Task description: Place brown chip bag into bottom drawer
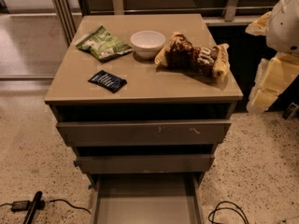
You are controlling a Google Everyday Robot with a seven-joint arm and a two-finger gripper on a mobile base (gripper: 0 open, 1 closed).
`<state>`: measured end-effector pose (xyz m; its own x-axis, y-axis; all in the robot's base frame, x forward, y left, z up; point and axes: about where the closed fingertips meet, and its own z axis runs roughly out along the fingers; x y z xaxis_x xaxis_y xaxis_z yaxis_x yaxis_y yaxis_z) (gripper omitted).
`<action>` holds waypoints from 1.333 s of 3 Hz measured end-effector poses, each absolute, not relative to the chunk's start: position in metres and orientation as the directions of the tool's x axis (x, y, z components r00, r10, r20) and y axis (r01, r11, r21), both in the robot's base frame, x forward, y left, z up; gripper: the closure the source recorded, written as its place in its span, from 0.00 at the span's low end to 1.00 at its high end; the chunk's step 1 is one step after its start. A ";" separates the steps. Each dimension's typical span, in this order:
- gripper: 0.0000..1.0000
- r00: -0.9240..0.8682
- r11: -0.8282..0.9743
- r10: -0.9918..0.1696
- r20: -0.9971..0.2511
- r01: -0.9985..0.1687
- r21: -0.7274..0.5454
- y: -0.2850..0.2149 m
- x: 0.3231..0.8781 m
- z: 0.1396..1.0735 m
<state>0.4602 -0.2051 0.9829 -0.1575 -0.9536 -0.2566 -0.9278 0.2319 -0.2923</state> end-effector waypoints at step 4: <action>0.00 -0.242 0.435 -0.843 -0.479 -0.832 -0.344 -0.190 0.553 0.962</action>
Offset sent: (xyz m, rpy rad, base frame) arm 0.0731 -0.0044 -0.0130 0.2901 -0.0931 -0.1151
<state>0.5529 -0.1898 0.9617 -0.2425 -0.8435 -0.4793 -0.8324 0.4346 -0.3437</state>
